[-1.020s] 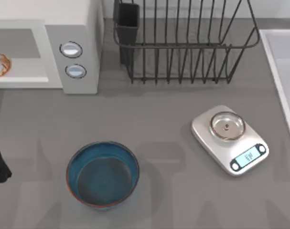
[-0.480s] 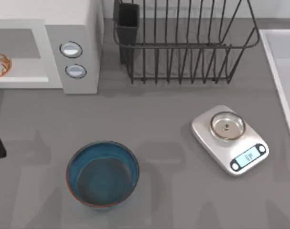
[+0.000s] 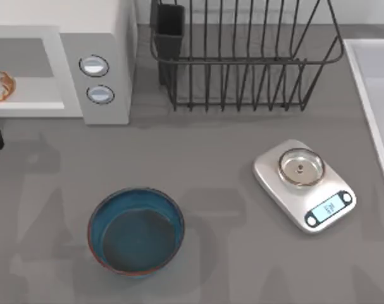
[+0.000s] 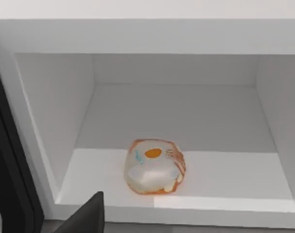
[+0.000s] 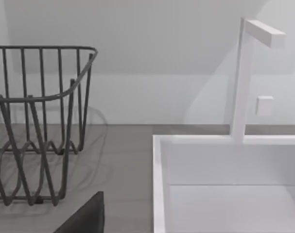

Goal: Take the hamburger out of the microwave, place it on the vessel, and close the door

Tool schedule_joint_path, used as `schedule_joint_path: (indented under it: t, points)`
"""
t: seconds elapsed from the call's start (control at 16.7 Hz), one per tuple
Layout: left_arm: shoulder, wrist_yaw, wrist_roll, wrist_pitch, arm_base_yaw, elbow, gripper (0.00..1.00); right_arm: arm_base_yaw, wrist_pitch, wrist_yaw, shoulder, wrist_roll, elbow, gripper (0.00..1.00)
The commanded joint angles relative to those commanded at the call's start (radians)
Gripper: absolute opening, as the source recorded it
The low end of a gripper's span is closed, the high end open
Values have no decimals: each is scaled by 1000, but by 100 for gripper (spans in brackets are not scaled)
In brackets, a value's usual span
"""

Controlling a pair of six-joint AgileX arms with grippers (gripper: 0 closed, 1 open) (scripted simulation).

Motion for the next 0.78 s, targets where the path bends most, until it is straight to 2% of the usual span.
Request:
schedule_joint_path:
  t: [0.42,0.78]
  points:
    - [616,54,23,282,47,243,100,0,0,0,0,0,0,100]
    - [1033,94,31,476,64,427,100,0,0,0,0,0,0,100]
